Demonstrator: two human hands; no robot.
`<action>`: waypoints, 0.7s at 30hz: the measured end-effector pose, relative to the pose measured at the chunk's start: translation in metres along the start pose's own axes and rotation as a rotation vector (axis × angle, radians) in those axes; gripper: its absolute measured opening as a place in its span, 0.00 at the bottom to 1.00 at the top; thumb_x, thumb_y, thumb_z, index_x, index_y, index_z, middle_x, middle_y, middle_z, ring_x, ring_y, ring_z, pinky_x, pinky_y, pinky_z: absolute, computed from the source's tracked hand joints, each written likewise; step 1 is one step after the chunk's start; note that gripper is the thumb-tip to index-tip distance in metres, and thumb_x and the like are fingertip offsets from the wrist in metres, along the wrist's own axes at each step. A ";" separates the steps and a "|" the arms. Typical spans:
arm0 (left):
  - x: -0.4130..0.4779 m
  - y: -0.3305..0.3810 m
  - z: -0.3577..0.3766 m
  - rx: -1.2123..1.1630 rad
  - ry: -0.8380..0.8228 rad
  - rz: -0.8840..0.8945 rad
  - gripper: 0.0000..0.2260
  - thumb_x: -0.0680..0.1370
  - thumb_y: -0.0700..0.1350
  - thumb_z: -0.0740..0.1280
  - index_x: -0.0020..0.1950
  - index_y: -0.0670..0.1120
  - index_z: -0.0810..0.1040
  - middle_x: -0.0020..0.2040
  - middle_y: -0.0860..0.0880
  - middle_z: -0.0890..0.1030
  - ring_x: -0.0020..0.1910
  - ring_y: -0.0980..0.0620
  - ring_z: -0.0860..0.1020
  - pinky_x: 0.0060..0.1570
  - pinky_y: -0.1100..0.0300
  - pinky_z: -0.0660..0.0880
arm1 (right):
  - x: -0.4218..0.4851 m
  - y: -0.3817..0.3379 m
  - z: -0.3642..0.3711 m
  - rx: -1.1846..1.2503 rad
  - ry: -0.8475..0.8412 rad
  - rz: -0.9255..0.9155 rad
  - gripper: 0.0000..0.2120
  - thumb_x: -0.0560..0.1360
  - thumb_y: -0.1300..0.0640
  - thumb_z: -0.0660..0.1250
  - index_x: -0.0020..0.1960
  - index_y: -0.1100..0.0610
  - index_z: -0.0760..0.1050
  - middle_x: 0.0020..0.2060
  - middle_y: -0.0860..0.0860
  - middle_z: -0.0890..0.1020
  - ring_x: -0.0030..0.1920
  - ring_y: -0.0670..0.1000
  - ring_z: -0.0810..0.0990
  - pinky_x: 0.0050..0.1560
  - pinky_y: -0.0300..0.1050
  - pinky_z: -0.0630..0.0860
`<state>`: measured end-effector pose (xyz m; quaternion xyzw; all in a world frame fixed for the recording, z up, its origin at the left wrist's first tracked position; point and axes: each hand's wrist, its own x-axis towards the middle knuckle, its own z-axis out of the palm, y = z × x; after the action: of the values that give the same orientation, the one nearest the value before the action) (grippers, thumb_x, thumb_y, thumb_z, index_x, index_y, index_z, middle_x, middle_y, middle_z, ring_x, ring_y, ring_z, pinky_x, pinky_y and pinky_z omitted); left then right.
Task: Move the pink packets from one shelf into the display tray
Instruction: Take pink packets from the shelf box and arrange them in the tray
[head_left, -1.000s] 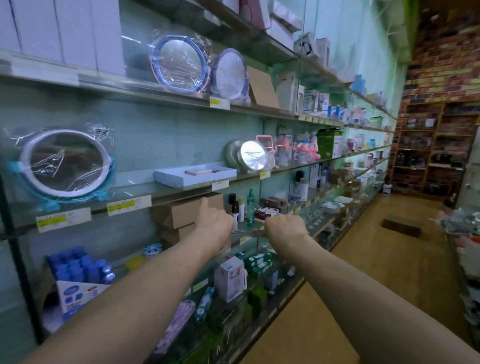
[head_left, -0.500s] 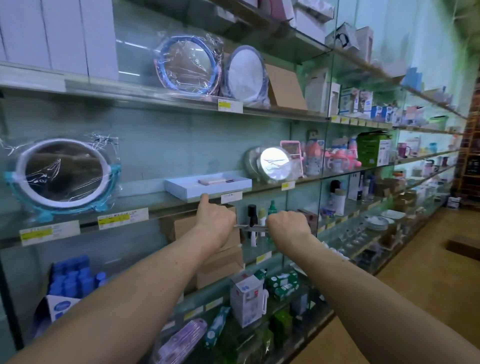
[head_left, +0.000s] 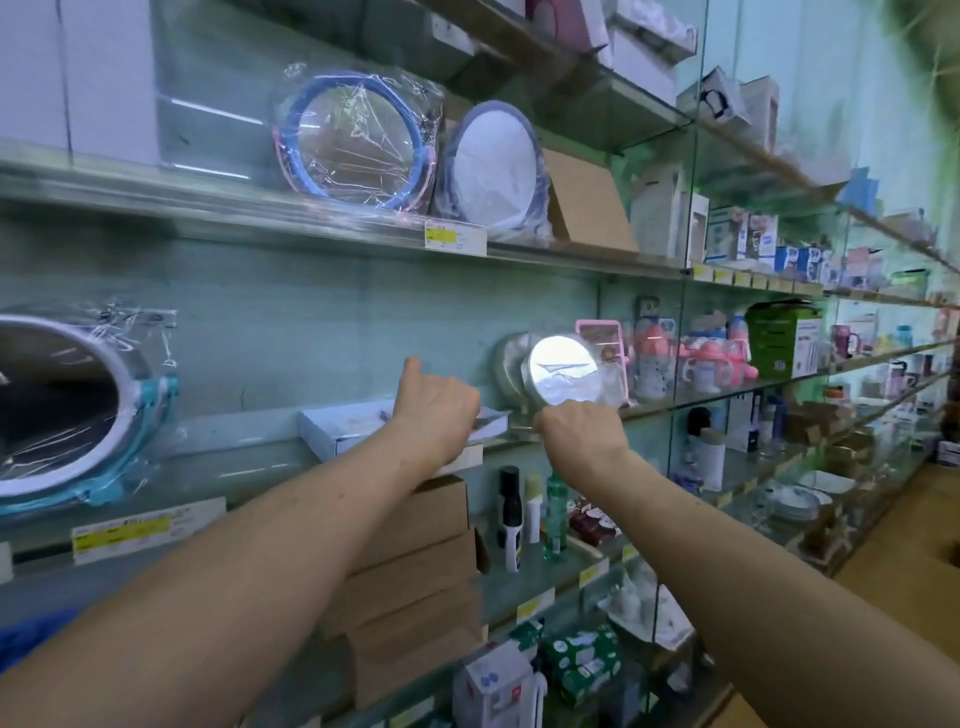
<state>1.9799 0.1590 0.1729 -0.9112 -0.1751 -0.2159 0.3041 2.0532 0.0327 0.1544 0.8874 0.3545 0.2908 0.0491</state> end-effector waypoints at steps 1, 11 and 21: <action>0.008 -0.004 0.003 -0.007 0.012 -0.015 0.14 0.72 0.33 0.61 0.32 0.48 0.62 0.36 0.50 0.71 0.38 0.48 0.72 0.59 0.53 0.61 | 0.008 0.002 0.003 0.004 0.015 -0.002 0.16 0.76 0.68 0.59 0.61 0.57 0.75 0.57 0.55 0.80 0.58 0.56 0.78 0.49 0.45 0.71; 0.059 -0.052 0.041 0.038 -0.001 -0.172 0.14 0.74 0.35 0.61 0.32 0.47 0.62 0.46 0.49 0.80 0.45 0.48 0.78 0.57 0.55 0.62 | 0.083 0.010 0.030 0.044 0.101 -0.065 0.18 0.75 0.67 0.61 0.62 0.55 0.75 0.55 0.56 0.81 0.56 0.58 0.79 0.50 0.47 0.73; 0.094 -0.085 0.083 -0.075 -0.175 -0.453 0.19 0.79 0.54 0.61 0.31 0.47 0.64 0.39 0.48 0.74 0.45 0.44 0.75 0.51 0.54 0.64 | 0.175 -0.004 0.067 0.266 0.245 -0.305 0.17 0.74 0.68 0.59 0.60 0.56 0.71 0.50 0.55 0.82 0.50 0.59 0.80 0.38 0.45 0.65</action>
<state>2.0451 0.2933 0.2004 -0.8747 -0.3923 -0.2049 0.1974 2.1885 0.1584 0.1823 0.7803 0.5228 0.3364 -0.0683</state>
